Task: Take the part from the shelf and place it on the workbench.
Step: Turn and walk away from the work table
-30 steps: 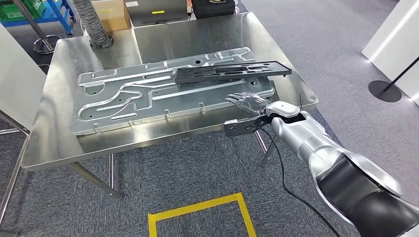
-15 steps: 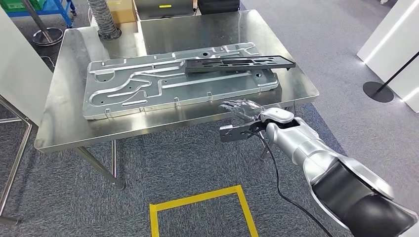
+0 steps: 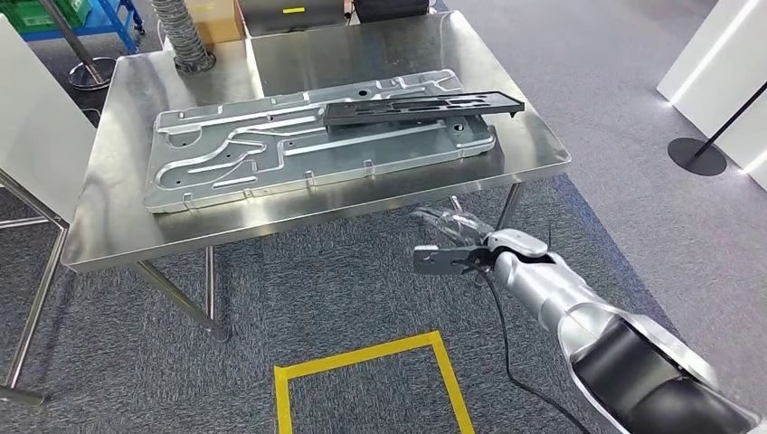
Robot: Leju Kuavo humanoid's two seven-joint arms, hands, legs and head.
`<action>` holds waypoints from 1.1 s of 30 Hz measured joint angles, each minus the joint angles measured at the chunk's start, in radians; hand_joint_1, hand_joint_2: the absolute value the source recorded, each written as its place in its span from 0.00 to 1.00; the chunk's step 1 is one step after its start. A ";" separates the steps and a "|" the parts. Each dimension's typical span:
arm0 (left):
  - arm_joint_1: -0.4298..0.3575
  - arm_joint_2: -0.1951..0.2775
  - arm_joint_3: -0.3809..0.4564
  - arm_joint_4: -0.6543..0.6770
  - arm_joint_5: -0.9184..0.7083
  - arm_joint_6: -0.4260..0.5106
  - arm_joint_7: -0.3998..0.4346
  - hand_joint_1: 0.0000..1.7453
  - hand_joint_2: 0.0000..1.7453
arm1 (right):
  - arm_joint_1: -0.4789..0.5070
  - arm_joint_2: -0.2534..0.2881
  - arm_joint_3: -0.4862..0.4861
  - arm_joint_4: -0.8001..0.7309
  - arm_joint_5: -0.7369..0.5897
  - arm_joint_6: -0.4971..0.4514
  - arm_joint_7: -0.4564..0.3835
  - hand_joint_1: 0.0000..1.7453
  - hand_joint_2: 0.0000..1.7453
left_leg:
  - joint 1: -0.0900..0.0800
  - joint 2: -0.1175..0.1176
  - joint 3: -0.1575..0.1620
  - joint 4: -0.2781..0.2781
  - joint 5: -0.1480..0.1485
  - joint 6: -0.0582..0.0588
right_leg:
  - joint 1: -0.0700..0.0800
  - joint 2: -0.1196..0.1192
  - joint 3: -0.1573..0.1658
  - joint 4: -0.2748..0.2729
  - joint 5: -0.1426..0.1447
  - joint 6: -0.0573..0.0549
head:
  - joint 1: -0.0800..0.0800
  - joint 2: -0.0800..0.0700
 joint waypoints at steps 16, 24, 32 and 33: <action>-0.007 0.000 0.000 0.000 -0.014 -0.012 -0.013 0.00 0.00 | 0.145 0.018 -0.062 0.016 0.001 -0.096 0.030 0.00 0.00 | -0.005 -0.031 0.120 -0.275 0.130 0.057 | 0.000 -0.001 -0.128 0.289 -0.128 0.054 | 0.000 0.000; -0.008 -0.001 -0.001 0.000 -0.019 -0.017 -0.012 0.00 0.00 | 0.150 0.022 -0.078 0.019 0.006 -0.097 0.038 0.00 0.00 | 0.001 -0.098 0.101 -0.276 0.144 0.021 | -0.001 0.070 0.015 0.006 -0.021 0.016 | 0.000 0.000; -0.006 0.000 -0.001 0.000 -0.019 -0.017 -0.012 0.00 0.00 | 0.156 0.001 -0.081 0.019 0.012 -0.096 0.038 0.00 0.00 | 0.006 -0.012 0.009 -0.052 0.052 -0.001 | -0.003 -0.033 0.020 -0.005 -0.016 0.003 | 0.000 0.000; -0.006 0.000 -0.001 0.000 -0.019 -0.017 -0.012 0.00 0.00 | 0.157 0.000 -0.081 0.019 0.013 -0.096 0.038 0.00 0.00 | 0.006 -0.004 0.046 -0.118 0.085 0.001 | -0.003 -0.042 0.020 -0.001 -0.018 0.006 | 0.000 0.000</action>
